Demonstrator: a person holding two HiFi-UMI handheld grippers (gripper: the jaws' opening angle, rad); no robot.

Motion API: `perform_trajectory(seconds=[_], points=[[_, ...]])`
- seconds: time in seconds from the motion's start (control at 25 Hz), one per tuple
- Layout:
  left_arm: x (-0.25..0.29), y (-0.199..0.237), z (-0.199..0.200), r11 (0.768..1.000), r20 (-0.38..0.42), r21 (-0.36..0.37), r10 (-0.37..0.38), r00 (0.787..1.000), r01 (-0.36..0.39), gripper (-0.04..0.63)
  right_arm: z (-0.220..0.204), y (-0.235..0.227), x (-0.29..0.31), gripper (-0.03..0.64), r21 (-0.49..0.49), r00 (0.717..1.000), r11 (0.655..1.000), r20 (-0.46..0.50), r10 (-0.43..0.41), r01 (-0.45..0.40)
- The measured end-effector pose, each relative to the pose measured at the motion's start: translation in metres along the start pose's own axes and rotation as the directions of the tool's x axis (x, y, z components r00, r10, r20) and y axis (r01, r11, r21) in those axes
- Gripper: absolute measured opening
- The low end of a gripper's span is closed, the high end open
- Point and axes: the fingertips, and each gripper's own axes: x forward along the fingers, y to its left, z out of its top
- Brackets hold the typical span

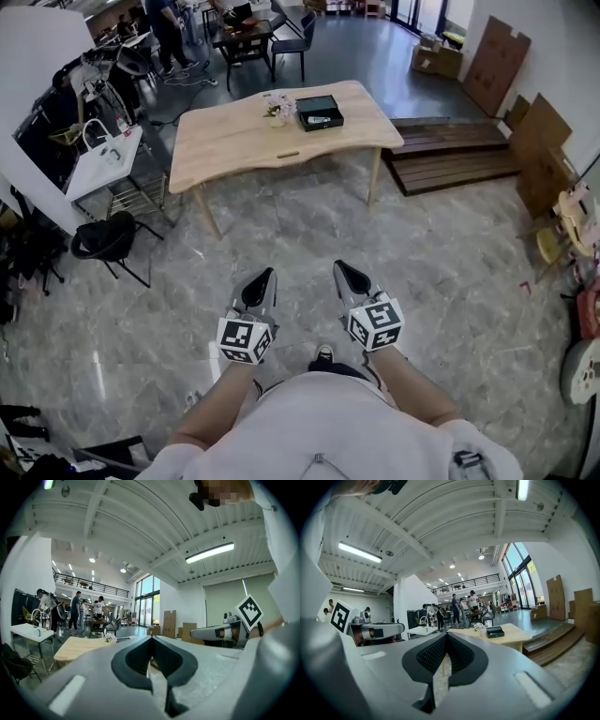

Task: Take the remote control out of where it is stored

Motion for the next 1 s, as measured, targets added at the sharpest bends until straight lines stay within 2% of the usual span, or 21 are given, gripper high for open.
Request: perform_trajectory(seconds=[0.2,0.4,0.68,1.0], points=[[0.053,0.002,0.007,1.0,0.005,0.004,0.009,1.0,-0.009,0.001,0.009,-0.046,0.034,0.028,0.009,1.0,1.0,-0.012,0.011,-0.011],[0.08,0.007,0.01,1.0,0.003,0.001,0.023,1.0,-0.023,0.001,0.007,-0.067,0.062,0.028,0.041,0.999,0.999,-0.036,0.024,-0.022],[0.123,0.041,-0.004,0.999,-0.015,-0.031,0.023,1.0,-0.024,0.001,0.005,-0.084,0.111,0.028,0.041,0.998,0.998,-0.058,0.039,-0.037],[0.209,0.092,0.0,0.999,0.006,-0.031,-0.031,0.999,0.031,0.001,0.016,-0.135,0.183,0.028,0.034,0.998,0.999,-0.066,-0.019,0.022]])
